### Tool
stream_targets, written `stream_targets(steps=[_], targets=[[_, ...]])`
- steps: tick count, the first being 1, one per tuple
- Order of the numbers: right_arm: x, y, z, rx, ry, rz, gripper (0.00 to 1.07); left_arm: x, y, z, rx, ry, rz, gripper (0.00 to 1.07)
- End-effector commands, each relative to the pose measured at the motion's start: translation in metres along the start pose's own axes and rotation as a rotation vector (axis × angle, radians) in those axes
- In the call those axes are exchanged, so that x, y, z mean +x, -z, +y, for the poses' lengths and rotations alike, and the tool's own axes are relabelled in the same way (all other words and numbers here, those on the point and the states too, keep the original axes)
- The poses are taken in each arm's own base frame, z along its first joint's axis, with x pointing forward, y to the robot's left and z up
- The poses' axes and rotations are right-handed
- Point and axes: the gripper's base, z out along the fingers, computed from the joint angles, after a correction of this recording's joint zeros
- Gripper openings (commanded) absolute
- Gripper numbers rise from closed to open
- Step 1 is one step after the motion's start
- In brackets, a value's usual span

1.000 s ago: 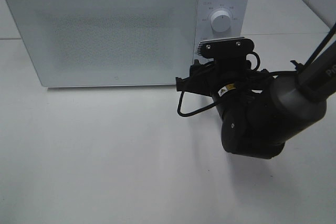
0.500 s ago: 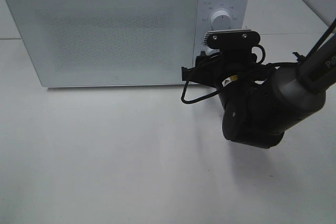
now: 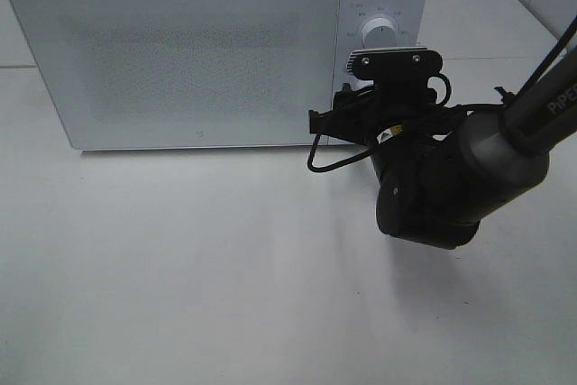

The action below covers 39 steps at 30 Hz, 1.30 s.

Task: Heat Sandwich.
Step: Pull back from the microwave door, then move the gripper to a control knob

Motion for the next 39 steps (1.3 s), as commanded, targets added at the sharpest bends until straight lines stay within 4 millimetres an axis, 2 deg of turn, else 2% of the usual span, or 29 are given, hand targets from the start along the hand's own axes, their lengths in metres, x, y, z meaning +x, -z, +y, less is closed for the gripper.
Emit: stream_targets(steps=[1, 17, 25, 29, 30, 31, 34, 35, 39], targets=[[-0.0047, -0.0040, -0.0020, -0.002, -0.006, -0.023, 0.65, 0.0012, 0.0018, -0.0003, 0.004, 0.004, -0.023, 0.66], [-0.0039, -0.0097, 0.0028, -0.016, -0.007, -0.019, 0.64, 0.0012, 0.0018, -0.0003, 0.004, 0.004, -0.023, 0.66], [0.0007, -0.0115, 0.0033, -0.010, -0.004, -0.012, 0.54, 0.0012, 0.0018, -0.0003, 0.004, 0.004, -0.023, 0.66], [-0.0004, -0.0115, 0.0027, -0.003, -0.005, -0.024, 0.44, 0.0012, 0.0018, -0.0003, 0.004, 0.004, -0.023, 0.66], [-0.0005, -0.0115, 0.0026, -0.003, -0.005, -0.025, 0.36, 0.0012, 0.0018, -0.0003, 0.004, 0.004, -0.023, 0.66], [-0.0005, -0.0115, 0.0026, -0.003, -0.005, -0.025, 0.36, 0.0012, 0.0018, -0.0003, 0.004, 0.004, -0.023, 0.66], [-0.0017, -0.0113, 0.0023, -0.001, -0.002, -0.040, 0.15, 0.0012, 0.0018, -0.0003, 0.004, 0.004, -0.023, 0.66], [-0.0031, -0.0112, 0.0025, -0.002, 0.000, -0.055, 0.00, 0.0012, 0.0018, -0.0003, 0.004, 0.004, -0.023, 0.66], [-0.0042, -0.0111, 0.0040, -0.020, 0.001, -0.067, 0.00, 0.0012, 0.0018, -0.0003, 0.004, 0.004, -0.023, 0.66]])
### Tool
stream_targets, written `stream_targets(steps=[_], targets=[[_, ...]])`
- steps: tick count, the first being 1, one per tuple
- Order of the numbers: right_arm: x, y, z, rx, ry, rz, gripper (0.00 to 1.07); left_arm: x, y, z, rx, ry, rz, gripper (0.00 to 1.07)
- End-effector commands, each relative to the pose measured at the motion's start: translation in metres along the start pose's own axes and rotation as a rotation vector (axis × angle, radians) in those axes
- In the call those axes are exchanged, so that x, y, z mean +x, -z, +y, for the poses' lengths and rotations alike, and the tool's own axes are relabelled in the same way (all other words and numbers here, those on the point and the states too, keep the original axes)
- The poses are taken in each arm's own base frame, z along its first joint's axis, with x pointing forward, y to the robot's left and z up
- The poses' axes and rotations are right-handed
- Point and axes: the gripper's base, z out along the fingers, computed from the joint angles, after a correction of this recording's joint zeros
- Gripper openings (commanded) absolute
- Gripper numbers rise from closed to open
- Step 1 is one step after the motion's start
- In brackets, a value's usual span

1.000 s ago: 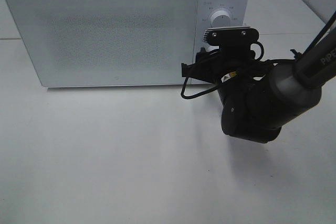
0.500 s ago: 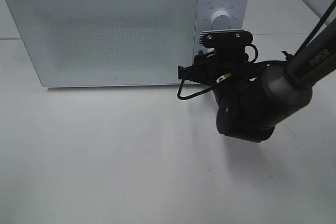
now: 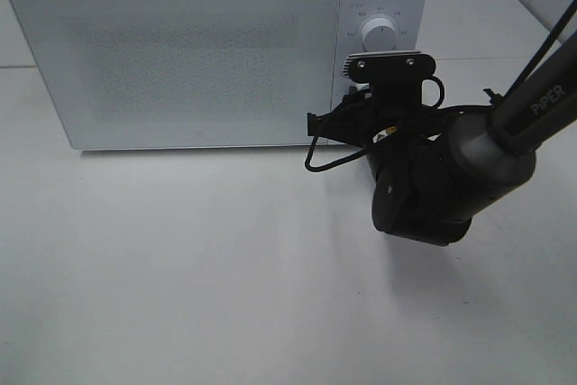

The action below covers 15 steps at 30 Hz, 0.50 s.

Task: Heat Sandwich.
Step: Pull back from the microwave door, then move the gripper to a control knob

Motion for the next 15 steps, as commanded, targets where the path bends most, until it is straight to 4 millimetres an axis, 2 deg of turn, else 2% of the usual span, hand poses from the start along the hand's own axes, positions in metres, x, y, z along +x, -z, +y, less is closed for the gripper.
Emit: stream_targets(steps=[1, 6, 9, 15], targets=[[-0.0102, -0.0012, 0.0023, -0.018, -0.001, -0.080, 0.00, 0.0011, 0.0016, -0.0003, 0.004, 0.004, -0.022, 0.66], [-0.0105, -0.0011, 0.0026, -0.026, -0.082, -0.083, 0.00, 0.0011, 0.0016, -0.0003, 0.004, 0.004, -0.022, 0.66], [-0.0128, -0.0009, 0.0028, -0.036, -0.216, -0.106, 0.00, 0.0011, 0.0016, -0.0003, 0.004, 0.004, -0.022, 0.66], [-0.0198, 0.0001, 0.0054, -0.079, -0.349, -0.136, 0.00, 0.0011, 0.0016, -0.0003, 0.004, 0.004, -0.022, 0.66]])
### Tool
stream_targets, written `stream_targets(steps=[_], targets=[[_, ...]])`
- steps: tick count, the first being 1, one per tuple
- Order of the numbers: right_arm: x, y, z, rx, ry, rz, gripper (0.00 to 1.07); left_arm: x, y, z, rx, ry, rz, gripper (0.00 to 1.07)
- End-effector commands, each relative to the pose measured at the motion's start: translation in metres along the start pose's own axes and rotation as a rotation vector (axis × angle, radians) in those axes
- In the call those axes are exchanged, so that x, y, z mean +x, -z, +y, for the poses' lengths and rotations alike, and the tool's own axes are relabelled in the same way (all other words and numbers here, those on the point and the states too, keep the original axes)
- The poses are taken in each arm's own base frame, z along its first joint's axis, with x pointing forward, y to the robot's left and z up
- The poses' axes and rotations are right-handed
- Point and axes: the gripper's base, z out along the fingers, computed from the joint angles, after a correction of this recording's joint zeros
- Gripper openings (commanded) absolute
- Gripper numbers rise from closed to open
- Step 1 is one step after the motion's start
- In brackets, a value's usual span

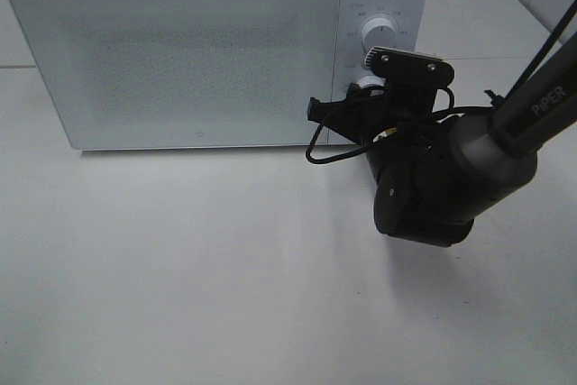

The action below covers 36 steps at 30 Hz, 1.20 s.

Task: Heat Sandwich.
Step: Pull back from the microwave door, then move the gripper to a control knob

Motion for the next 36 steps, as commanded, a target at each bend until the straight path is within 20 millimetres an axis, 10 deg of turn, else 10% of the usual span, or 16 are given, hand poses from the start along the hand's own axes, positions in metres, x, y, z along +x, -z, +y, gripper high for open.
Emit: stream_targets(steps=[1, 36], targets=[[-0.0193, -0.0005, 0.0102, -0.082, -0.098, -0.130, 0.00, 0.0011, 0.0016, -0.0003, 0.004, 0.004, -0.022, 0.66], [-0.0241, 0.0001, 0.0006, -0.101, -1.405, -0.172, 0.00, 0.0011, 0.0016, -0.0003, 0.004, 0.004, -0.022, 0.66]])
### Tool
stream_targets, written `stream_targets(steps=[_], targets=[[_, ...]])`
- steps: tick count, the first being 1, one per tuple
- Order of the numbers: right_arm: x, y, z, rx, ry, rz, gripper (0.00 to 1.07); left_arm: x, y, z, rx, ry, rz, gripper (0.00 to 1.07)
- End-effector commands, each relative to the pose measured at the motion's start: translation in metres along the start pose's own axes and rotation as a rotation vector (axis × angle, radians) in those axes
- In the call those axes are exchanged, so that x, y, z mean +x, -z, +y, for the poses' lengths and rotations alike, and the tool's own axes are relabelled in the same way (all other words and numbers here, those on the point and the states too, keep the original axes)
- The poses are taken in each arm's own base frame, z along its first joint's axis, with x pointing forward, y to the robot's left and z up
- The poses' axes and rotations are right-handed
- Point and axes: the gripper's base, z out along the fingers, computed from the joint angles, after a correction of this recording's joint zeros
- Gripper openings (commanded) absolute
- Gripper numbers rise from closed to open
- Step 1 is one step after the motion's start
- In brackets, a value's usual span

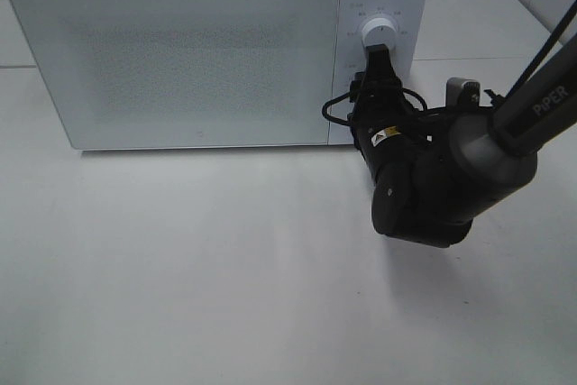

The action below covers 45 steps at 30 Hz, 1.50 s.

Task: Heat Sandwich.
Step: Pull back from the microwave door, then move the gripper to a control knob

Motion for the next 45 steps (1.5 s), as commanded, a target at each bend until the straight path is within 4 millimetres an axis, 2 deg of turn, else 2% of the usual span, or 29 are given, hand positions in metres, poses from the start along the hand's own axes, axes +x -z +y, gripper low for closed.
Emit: stream_targets(steps=[1, 5, 11, 25, 30, 31, 32, 33, 35, 36, 37, 40, 45], targets=[[-0.0062, -0.0019, 0.0208, -0.161, -0.158, -0.064, 0.00, 0.0011, 0.0016, -0.0003, 0.004, 0.004, -0.022, 0.66], [-0.0062, -0.0019, 0.0208, -0.164, -0.273, -0.054, 0.00, 0.0011, 0.0016, -0.0003, 0.004, 0.004, -0.022, 0.66], [-0.0062, -0.0019, 0.0208, -0.167, -0.349, -0.048, 0.00, 0.0011, 0.0016, -0.0003, 0.004, 0.004, -0.022, 0.66], [-0.0063, -0.0017, 0.0204, -0.165, -0.344, -0.049, 0.01, 0.0011, 0.0016, -0.0003, 0.004, 0.004, -0.022, 0.66], [-0.0063, -0.0017, 0.0205, -0.164, -0.307, -0.051, 0.14, 0.0011, 0.0016, -0.0003, 0.004, 0.004, -0.022, 0.66], [-0.0063, -0.0016, 0.0203, -0.163, -0.306, -0.051, 0.25, 0.0011, 0.0016, -0.0003, 0.004, 0.004, -0.022, 0.66], [-0.0062, -0.0016, 0.0204, -0.164, -0.305, -0.050, 0.30, 0.0011, 0.0016, -0.0003, 0.004, 0.004, -0.022, 0.66], [-0.0062, -0.0016, 0.0204, -0.164, -0.305, -0.050, 0.30, 0.0011, 0.0016, -0.0003, 0.004, 0.004, -0.022, 0.66], [-0.0055, -0.0014, 0.0206, -0.165, -0.302, -0.044, 0.41, 0.0011, 0.0016, -0.0003, 0.004, 0.004, -0.022, 0.66], [-0.0055, -0.0014, 0.0206, -0.165, -0.300, -0.045, 0.52, 0.0011, 0.0016, -0.0003, 0.004, 0.004, -0.022, 0.66], [-0.0055, -0.0014, 0.0206, -0.165, -0.300, -0.045, 0.52, 0.0011, 0.0016, -0.0003, 0.004, 0.004, -0.022, 0.66], [-0.0049, -0.0009, 0.0213, -0.166, -0.271, -0.044, 0.69, 0.0011, 0.0016, -0.0003, 0.004, 0.004, -0.022, 0.66], [-0.0057, 0.0034, 0.0291, -0.182, -0.189, -0.026, 0.76, 0.0011, 0.0016, -0.0003, 0.004, 0.004, -0.022, 0.66]])
